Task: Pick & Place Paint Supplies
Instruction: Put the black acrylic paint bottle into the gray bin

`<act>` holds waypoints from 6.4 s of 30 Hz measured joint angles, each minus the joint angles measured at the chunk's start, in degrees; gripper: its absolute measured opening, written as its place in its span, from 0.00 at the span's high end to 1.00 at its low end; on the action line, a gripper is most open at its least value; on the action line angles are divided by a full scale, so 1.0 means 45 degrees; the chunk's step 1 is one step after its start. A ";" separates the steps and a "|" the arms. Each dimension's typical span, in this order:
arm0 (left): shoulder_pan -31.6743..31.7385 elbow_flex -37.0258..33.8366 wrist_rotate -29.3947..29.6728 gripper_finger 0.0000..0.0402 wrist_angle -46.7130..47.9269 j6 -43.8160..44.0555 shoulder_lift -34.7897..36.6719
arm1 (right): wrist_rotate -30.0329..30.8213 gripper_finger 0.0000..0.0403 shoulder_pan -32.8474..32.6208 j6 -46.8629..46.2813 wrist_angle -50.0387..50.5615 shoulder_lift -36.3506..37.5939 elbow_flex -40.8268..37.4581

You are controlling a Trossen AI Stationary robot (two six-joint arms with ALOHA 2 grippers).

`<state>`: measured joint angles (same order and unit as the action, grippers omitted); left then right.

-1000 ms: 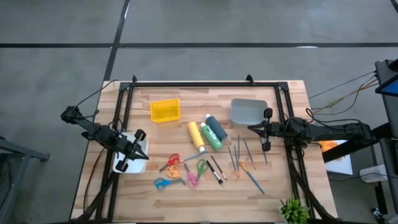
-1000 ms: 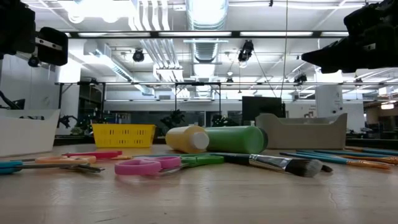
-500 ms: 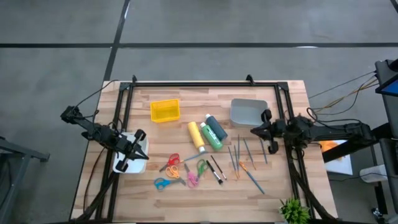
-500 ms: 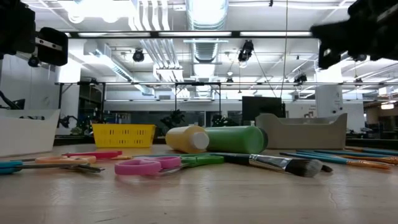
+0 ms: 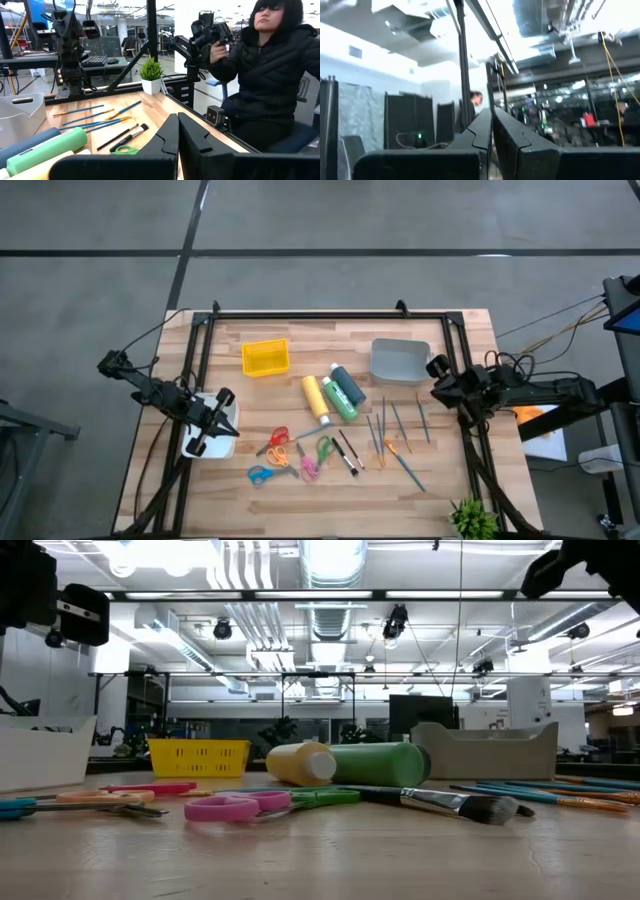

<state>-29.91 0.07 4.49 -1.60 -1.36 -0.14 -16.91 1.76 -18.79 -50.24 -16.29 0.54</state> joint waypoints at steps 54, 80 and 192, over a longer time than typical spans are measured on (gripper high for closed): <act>-0.0001 -0.0002 0.0003 1.00 0.0003 -0.0014 0.0000 | 0.6131 0.91 0.0576 0.0481 1.6517 -1.5210 1.3627; -0.0004 0.0000 0.0000 1.00 0.0004 0.0009 -0.0098 | 0.7442 0.31 0.1240 -0.0131 1.7538 -1.8517 1.5189; -0.0001 -0.0002 -0.0005 1.00 0.0004 -0.0025 -0.0102 | 0.8192 0.52 0.1664 0.4787 2.3124 -1.4284 1.5874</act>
<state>-29.92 0.07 4.47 -1.58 -1.48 -0.60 19.95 9.25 2.75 53.82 -80.57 71.97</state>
